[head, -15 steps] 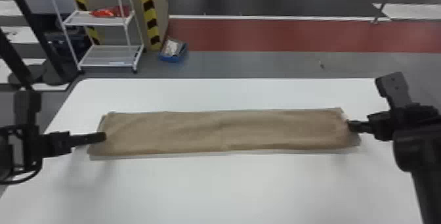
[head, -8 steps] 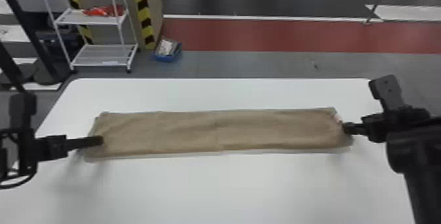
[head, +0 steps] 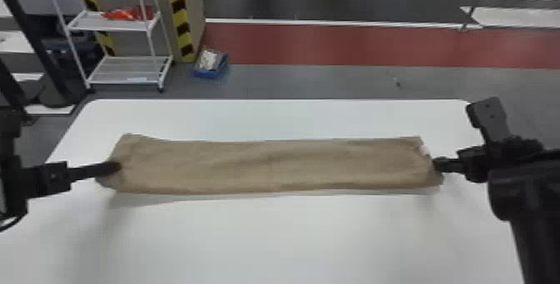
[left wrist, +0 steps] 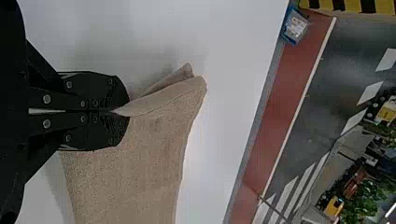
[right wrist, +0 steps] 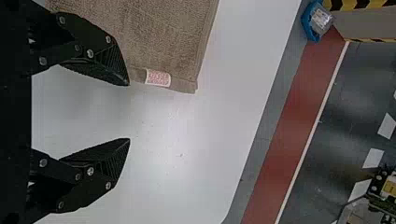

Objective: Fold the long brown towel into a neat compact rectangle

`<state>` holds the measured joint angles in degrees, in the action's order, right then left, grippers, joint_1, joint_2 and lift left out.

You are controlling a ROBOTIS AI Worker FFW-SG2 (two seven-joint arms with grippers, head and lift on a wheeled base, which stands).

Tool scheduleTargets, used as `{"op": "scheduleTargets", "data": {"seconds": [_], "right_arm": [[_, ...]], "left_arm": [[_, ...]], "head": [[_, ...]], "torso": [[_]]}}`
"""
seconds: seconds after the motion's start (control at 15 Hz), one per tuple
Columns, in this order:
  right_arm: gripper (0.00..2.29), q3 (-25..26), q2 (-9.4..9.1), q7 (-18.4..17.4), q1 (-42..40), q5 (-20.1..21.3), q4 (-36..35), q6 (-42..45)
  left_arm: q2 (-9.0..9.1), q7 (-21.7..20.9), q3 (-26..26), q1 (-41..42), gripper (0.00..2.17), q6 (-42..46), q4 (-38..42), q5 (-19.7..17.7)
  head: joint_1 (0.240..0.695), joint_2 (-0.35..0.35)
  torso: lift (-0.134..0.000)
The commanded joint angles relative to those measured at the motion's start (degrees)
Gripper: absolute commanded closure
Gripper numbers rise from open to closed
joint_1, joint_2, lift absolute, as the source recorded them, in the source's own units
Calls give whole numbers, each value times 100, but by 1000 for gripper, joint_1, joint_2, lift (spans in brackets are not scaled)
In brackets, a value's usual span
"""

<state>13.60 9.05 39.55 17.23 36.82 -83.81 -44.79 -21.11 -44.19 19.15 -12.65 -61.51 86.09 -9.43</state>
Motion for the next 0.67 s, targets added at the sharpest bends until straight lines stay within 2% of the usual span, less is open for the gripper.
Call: {"op": "scheduleTargets", "data": {"seconds": [0.0, 0.33, 0.47, 0.53, 0.6], "right_arm": [[545, 37, 18, 0, -35, -44, -4, 0], [545, 142, 71, 26, -132, -167, -74, 0], [542, 160, 71, 26, -141, -184, -83, 0], [545, 160, 71, 26, -150, -184, -101, 0], [545, 160, 62, 26, -176, -184, -118, -18]], "left_arm": [[-183, -213, 168, 52, 1784, -121, 57, -120], [-605, -354, 520, 69, 1781, -103, 57, -199], [-605, -389, 608, 87, 1781, -473, 277, -296], [-543, -380, 634, 148, 1781, -842, 558, -410], [-394, -354, 643, 192, 1781, -1246, 980, -507]], "head": [[695, -39], [695, -10], [695, 13], [695, 16], [695, 15]], "torso": [[-124], [-124], [-124], [-124], [-124]]}}
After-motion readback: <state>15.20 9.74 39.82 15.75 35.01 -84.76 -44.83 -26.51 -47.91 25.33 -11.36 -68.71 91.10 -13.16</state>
